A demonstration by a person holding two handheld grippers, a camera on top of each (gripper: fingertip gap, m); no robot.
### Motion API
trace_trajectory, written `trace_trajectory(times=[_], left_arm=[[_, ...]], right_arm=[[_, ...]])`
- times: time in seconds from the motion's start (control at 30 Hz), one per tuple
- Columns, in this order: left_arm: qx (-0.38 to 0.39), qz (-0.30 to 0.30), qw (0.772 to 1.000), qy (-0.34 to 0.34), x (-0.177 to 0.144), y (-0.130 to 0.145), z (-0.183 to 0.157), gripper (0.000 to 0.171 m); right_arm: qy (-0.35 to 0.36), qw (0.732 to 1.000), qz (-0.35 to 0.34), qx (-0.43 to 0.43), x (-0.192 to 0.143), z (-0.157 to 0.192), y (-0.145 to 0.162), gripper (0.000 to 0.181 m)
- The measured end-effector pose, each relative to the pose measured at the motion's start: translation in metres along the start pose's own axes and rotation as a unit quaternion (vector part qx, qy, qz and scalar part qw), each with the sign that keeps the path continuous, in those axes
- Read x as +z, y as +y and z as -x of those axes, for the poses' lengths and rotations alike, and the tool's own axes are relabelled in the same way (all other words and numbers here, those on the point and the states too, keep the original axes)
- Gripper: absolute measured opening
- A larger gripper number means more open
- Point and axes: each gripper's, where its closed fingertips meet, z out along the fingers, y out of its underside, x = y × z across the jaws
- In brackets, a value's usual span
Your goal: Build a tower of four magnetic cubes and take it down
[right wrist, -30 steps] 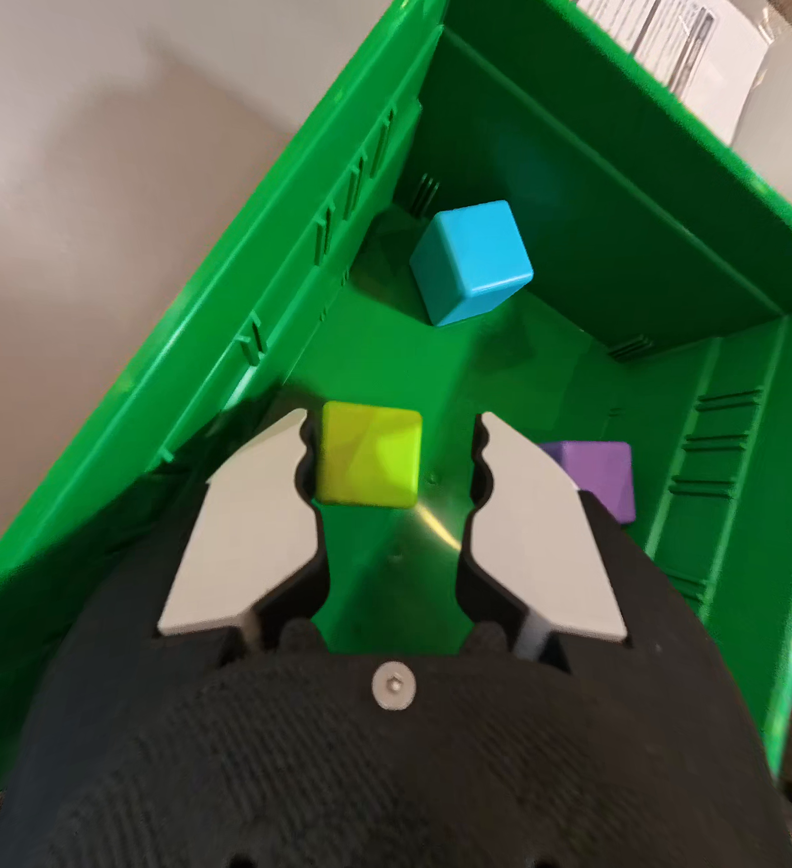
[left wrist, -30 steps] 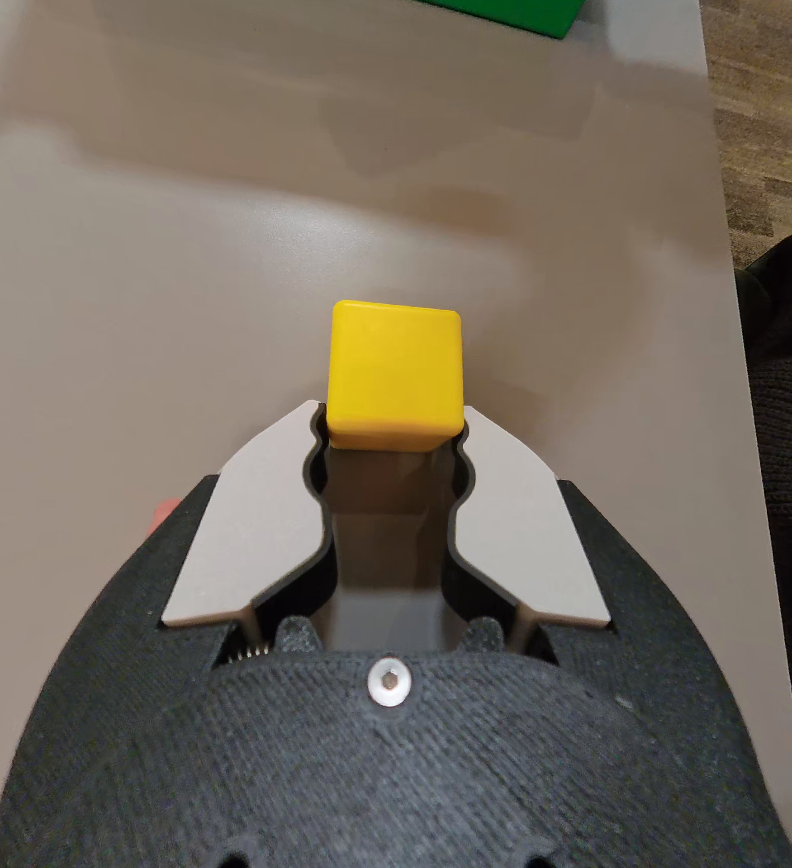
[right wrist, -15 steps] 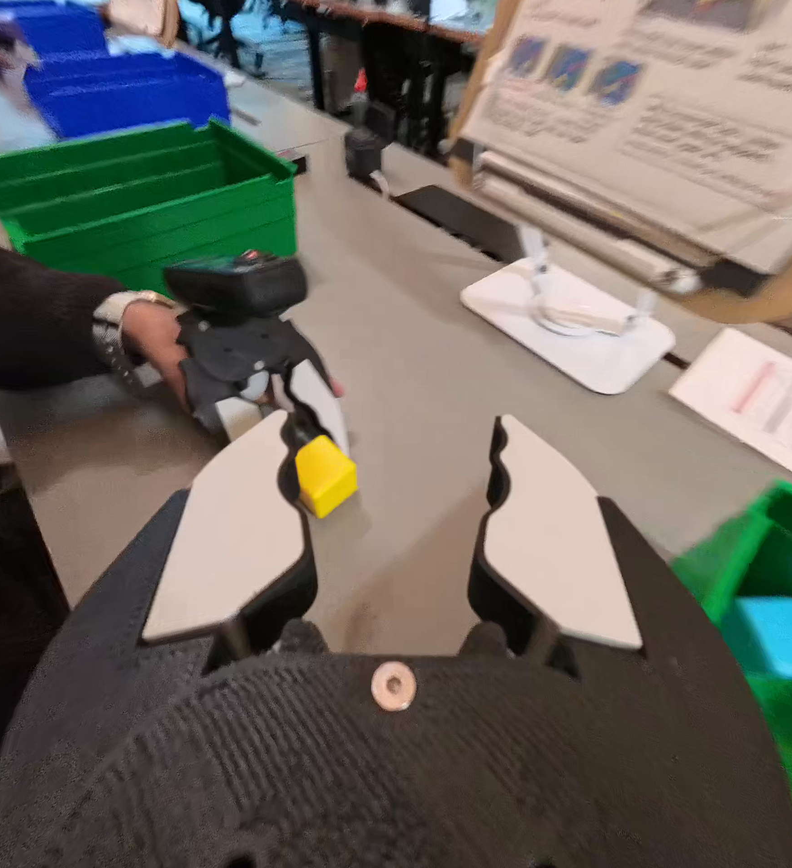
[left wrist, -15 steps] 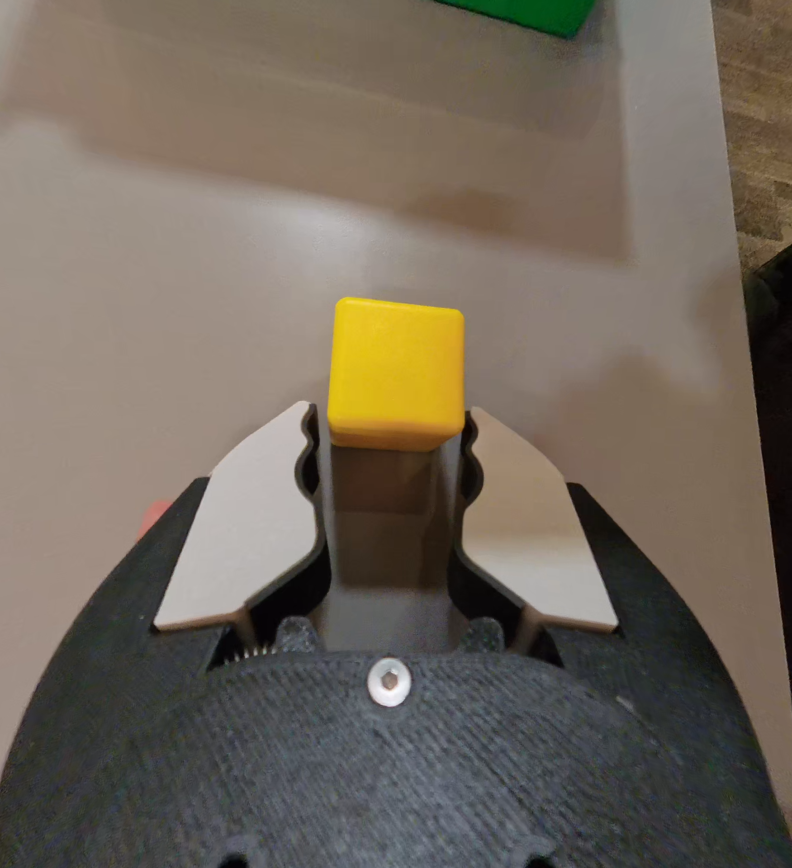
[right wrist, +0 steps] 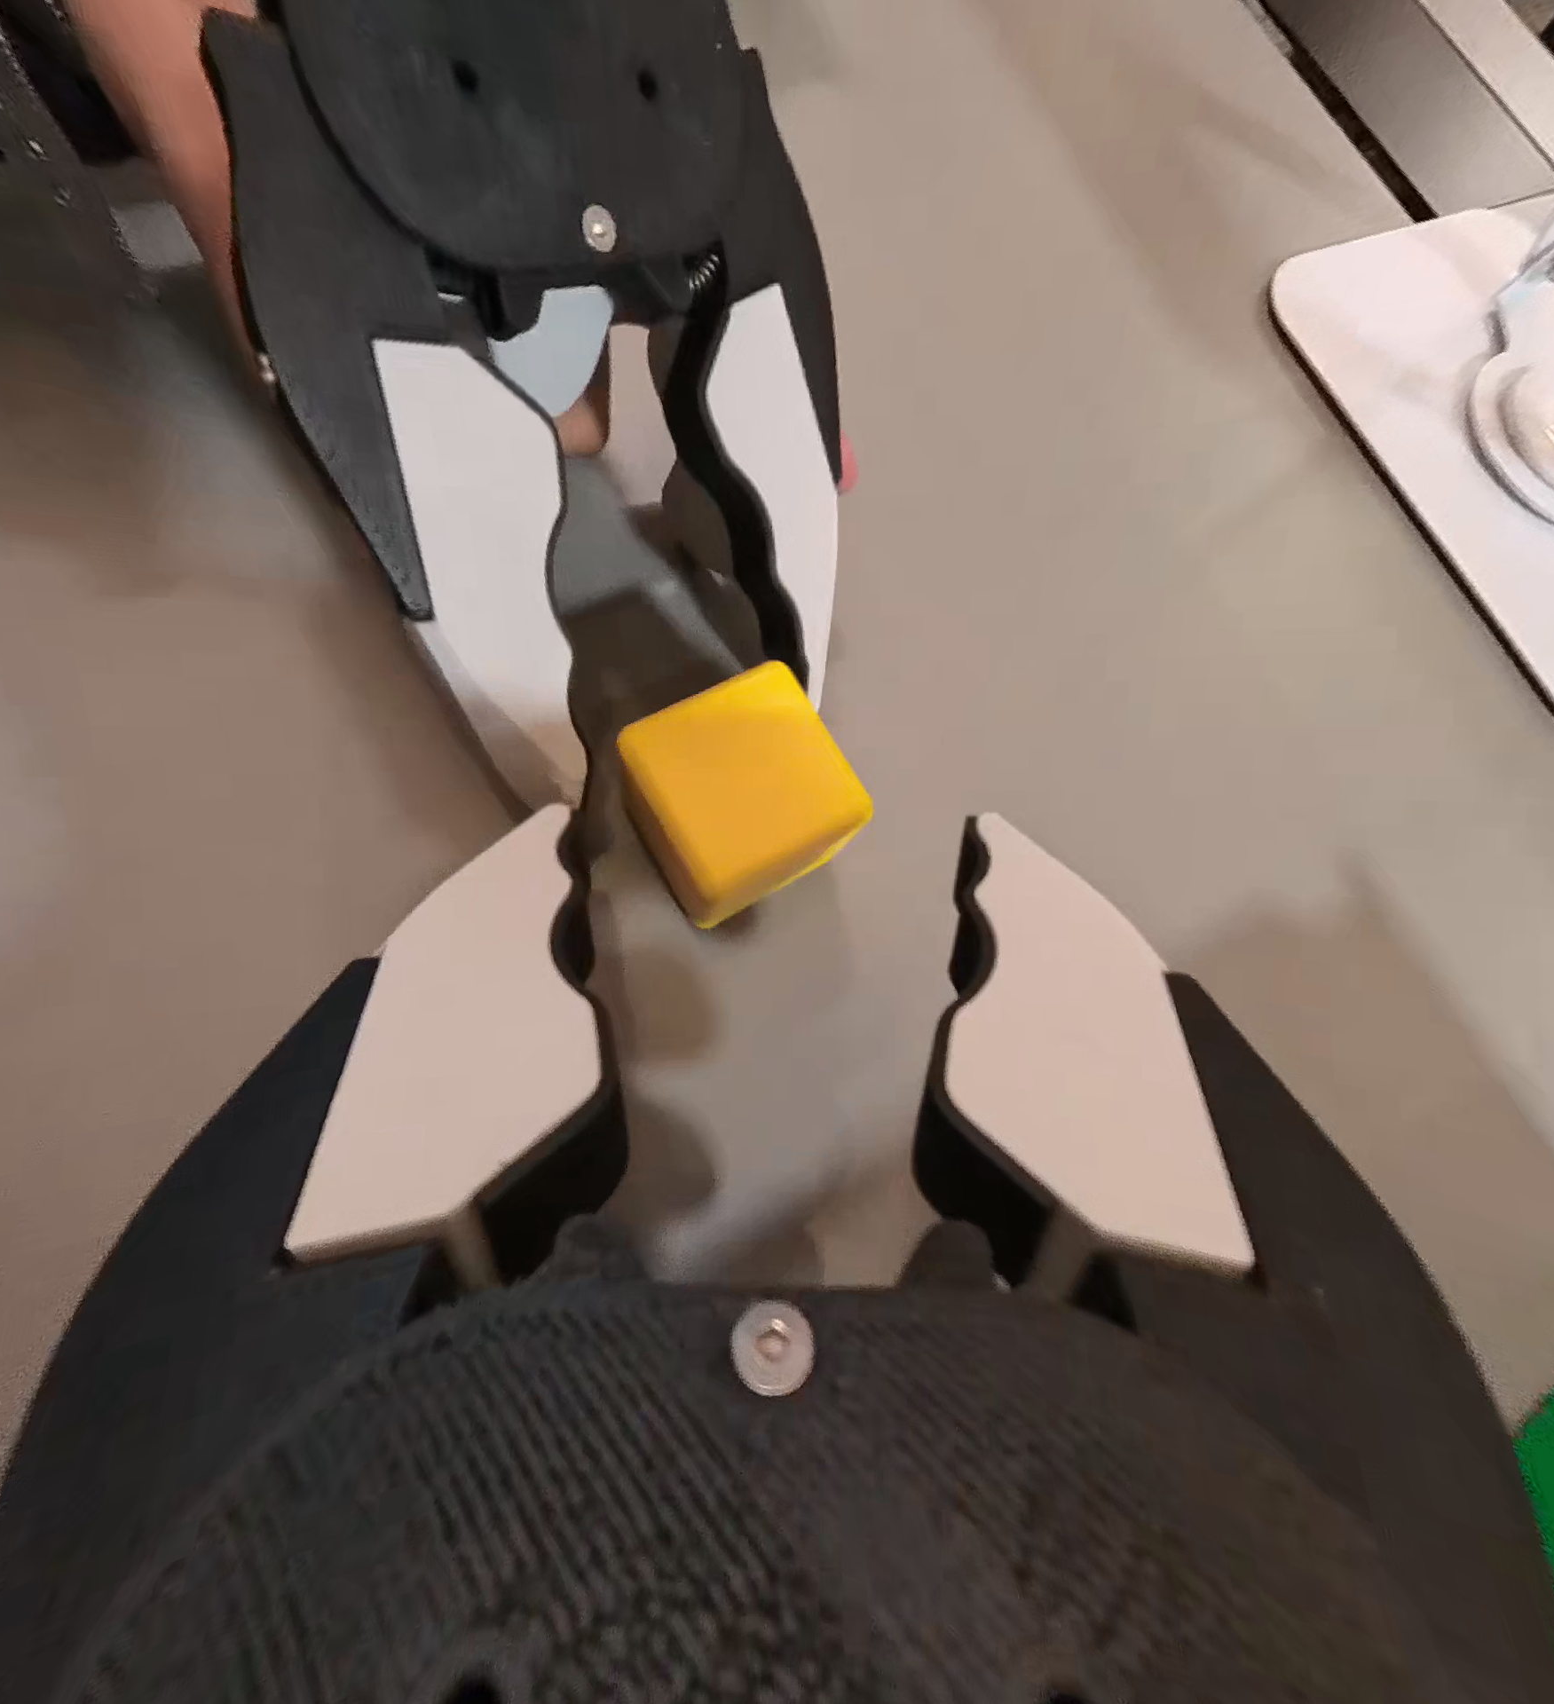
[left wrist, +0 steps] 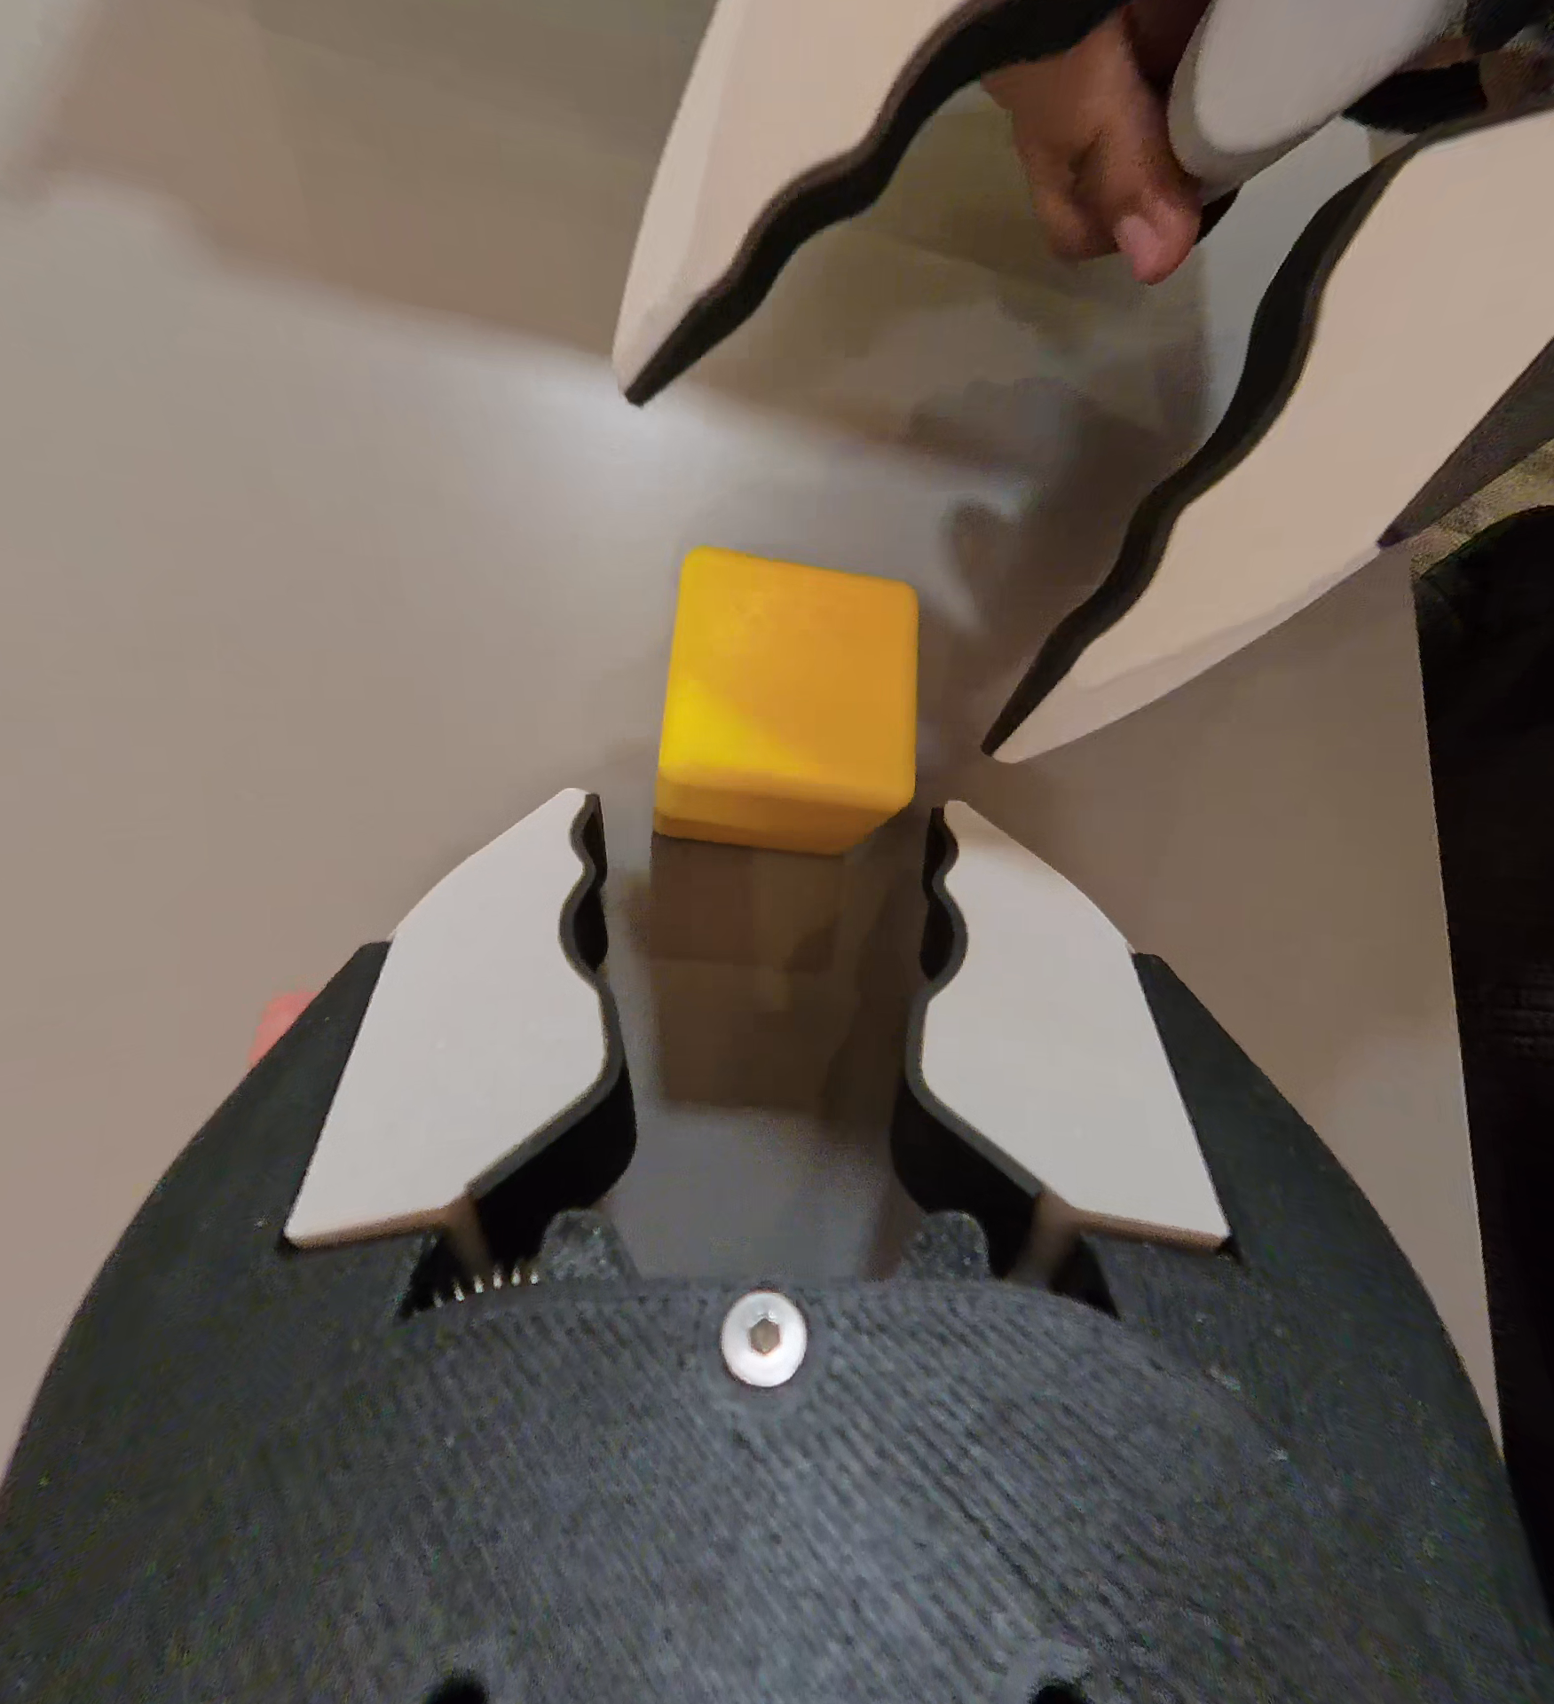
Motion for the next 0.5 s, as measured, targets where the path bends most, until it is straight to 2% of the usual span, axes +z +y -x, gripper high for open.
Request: trace_trajectory(times=[0.37, 0.5], left_arm=[[-0.043, -0.021, 0.999, -0.013, -0.007, 0.001, 0.006, 0.062], [-0.06, -0.031, 0.998, -0.012, -0.01, -0.001, 0.009, 0.061]], right_arm=[[-0.044, 0.995, 0.014, -0.086, 0.01, 0.016, 0.007, 0.072], [-0.063, 0.994, 0.032, -0.078, -0.004, 0.014, 0.016, 0.058]])
